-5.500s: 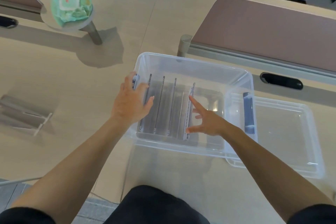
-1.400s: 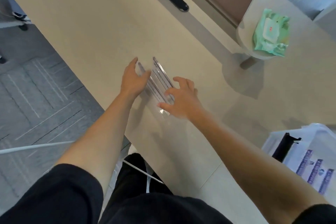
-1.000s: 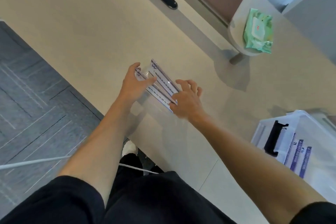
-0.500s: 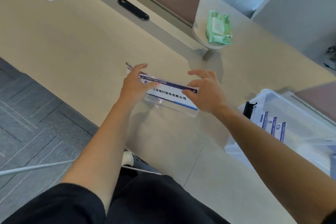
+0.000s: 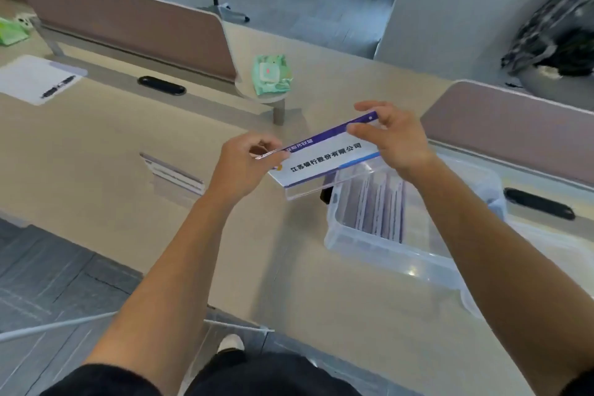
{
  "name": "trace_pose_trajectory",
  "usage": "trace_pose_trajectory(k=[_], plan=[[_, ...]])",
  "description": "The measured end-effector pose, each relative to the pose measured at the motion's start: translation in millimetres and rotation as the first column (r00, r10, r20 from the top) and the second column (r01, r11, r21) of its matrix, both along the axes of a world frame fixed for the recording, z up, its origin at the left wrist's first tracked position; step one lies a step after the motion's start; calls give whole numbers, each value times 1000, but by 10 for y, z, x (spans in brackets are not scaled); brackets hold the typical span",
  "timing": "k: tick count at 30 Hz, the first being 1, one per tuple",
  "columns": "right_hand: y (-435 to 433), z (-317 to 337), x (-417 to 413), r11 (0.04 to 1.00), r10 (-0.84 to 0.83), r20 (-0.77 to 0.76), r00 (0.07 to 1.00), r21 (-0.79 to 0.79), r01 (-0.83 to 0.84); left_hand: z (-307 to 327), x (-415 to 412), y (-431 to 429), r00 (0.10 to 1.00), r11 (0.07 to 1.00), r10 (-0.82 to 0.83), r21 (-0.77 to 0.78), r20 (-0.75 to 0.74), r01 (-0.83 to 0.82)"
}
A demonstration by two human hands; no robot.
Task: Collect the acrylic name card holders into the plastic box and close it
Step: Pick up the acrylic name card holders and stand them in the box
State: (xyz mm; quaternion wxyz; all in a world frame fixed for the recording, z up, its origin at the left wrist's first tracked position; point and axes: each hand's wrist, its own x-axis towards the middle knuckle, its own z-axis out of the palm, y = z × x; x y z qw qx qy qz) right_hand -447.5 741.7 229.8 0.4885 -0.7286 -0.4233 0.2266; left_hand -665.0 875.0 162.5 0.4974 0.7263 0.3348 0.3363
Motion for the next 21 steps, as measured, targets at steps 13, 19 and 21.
trace_pose_trajectory(k=[13,19,21], plan=[[-1150,293,410,925,-375,-165,912,-8,379,16,820,-778,936,930,-272,-187,223,315],[-1158,142,643,881,-473,-274,837,-127,456,-111,1141,-1062,968,978,-203,-9,147,206],[-1122,46,786,864,-500,-358,788,-154,479,-127,1250,-1153,976,985,-173,45,130,168]])
